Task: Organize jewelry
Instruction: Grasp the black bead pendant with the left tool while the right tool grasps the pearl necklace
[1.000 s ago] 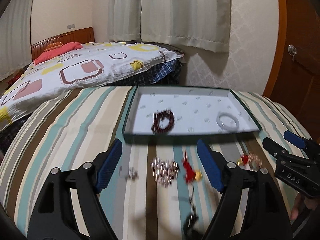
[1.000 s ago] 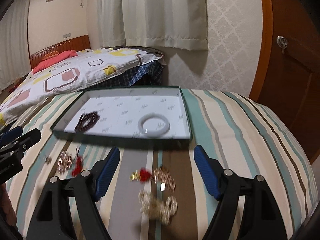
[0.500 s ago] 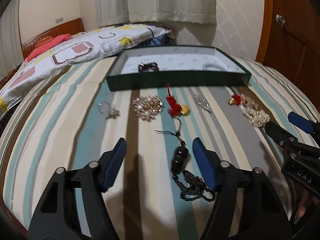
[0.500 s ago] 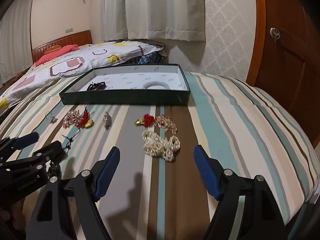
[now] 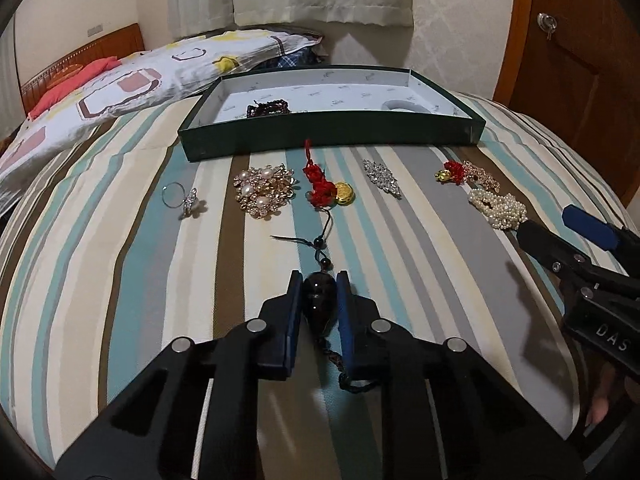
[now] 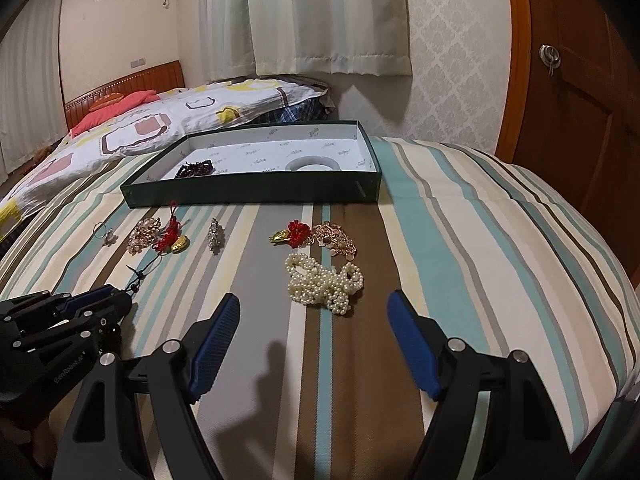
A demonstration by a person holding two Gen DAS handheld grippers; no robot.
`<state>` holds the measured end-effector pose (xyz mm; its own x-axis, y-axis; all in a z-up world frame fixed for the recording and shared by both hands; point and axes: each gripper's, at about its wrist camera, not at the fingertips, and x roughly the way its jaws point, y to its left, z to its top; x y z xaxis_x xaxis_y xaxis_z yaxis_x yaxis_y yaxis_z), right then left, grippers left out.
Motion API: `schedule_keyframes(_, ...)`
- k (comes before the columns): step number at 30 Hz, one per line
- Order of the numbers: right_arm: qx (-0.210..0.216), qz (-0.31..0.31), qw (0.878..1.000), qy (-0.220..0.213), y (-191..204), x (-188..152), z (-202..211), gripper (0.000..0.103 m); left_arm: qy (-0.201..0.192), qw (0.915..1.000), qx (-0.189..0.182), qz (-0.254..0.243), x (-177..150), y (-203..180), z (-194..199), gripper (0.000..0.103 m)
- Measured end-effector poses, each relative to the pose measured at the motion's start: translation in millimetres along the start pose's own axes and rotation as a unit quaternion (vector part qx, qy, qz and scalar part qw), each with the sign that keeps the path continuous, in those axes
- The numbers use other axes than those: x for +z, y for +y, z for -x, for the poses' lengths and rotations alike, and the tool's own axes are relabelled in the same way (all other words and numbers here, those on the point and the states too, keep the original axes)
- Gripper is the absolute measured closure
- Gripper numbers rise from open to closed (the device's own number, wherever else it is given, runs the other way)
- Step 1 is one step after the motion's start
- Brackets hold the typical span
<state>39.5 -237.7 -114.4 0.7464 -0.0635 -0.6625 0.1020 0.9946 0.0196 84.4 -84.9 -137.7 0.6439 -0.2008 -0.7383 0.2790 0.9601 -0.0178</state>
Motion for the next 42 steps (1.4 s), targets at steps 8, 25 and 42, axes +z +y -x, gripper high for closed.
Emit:
schedule_keyframes(8,-0.002,-0.002,1.0,0.012,-1,10,-11,0.029,-0.024,0.9994,0.008,0.022,15,17,14,0.086)
schedule_keyframes(25,-0.003,0.002,0.996,0.085,-6,20,-51,0.052,-0.027,0.9981,0.027,0.048,26,40,11,0.086)
schedule_keyframes(42,0.038,-0.008,0.997,0.067,-3,11,-38,0.079,-0.026,0.9983,0.027,0.045,24,36,11,0.086)
